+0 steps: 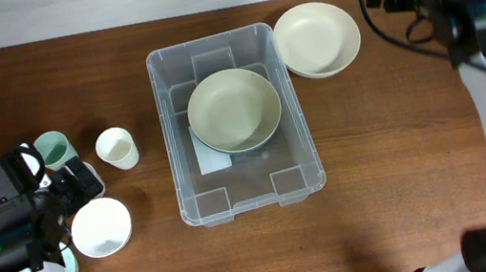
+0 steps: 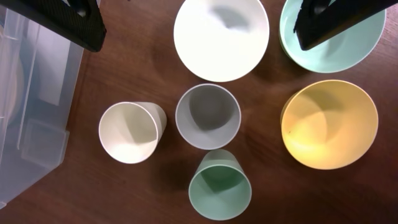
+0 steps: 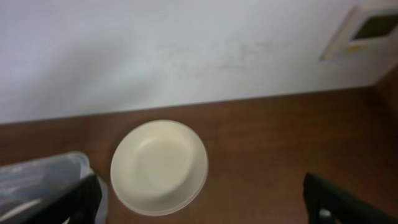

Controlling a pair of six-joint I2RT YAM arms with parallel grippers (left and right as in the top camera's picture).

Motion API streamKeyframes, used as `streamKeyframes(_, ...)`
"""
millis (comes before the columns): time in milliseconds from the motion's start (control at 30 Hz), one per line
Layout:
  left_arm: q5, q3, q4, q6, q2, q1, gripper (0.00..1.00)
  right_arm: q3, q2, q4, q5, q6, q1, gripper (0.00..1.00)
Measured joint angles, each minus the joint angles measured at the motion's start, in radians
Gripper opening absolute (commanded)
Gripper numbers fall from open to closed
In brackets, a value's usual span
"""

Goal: Pack container

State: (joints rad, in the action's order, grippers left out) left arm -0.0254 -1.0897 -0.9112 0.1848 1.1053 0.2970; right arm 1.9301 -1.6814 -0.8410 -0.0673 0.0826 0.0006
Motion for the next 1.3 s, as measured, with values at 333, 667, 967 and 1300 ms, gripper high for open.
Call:
streamKeyframes(333,0.000,-0.001,-0.002,0.000,0.000,0.000,0.99,0.161,-0.438,-0.022,0.109,0.074,-0.013,0.99)
streamKeyframes(667,0.000,-0.001,-0.002,0.000,0.000,0.000,0.99,0.165,-0.636,0.076,0.165,0.198,-0.027,0.99)
streamKeyframes(967,0.000,-0.001,-0.002,0.000,0.000,0.000,0.99,0.164,-0.716,0.075,0.146,0.213,-0.028,0.99)
streamKeyframes(1300,0.000,-0.001,-0.002,0.000,0.000,0.000,0.99,0.168,-0.774,0.037,0.136,0.221,-0.033,0.94)
